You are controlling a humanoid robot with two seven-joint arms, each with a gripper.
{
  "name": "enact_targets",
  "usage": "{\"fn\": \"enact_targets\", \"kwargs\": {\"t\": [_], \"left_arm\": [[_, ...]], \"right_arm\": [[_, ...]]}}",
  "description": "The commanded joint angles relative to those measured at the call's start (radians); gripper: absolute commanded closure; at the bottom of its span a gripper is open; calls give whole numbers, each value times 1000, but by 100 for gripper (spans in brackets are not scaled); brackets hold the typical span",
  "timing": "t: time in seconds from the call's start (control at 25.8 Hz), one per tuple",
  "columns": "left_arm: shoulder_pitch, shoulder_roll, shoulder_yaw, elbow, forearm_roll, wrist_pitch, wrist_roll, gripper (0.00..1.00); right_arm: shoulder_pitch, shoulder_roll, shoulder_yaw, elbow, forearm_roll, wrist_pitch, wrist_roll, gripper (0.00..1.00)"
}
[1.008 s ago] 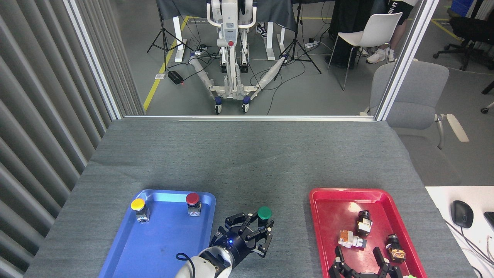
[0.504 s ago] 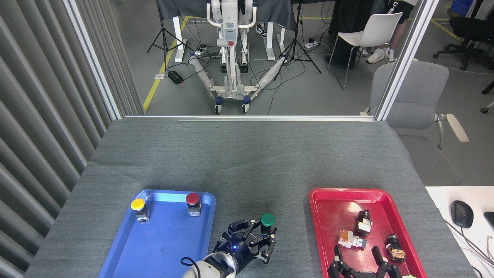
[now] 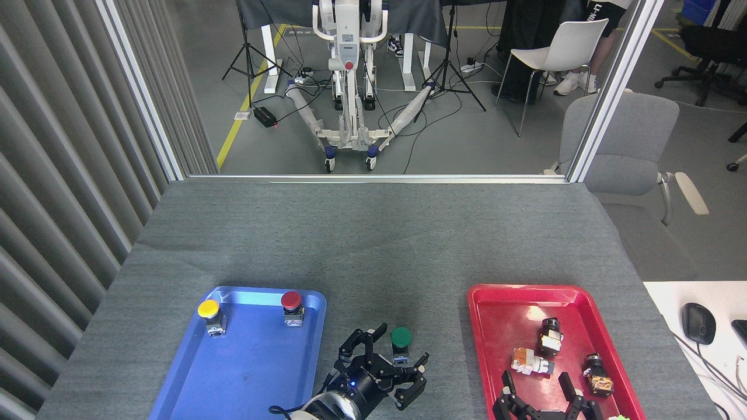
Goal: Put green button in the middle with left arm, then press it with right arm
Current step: 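Carry the green button out of the tray and set it on the table, then release the green button and withdraw the left hand to the tray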
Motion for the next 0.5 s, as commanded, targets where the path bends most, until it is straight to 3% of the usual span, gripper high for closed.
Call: {"fn": "enact_targets", "kwargs": {"t": [0.0,0.12,0.23,0.35,0.47], "left_arm": [[98,84,2,-188,-1,156,2,0],[187,157,2,-303,-4,368,8,0],[250,219,36,-409,10,484,-4,0],[300,216,171,-509,38,509,-9,0],[352,213,261,-601,56,495,-9,0]], "right_arm": [[-24,11,6,12,0,1,1,3],[-33,13,11,22,0,-2,1,11],[-38,22,13,23,0,-6,1,15],[-68,27,28,37,0,-8,1,27],[-94,33,52,55,6,-6,1,49]]}}
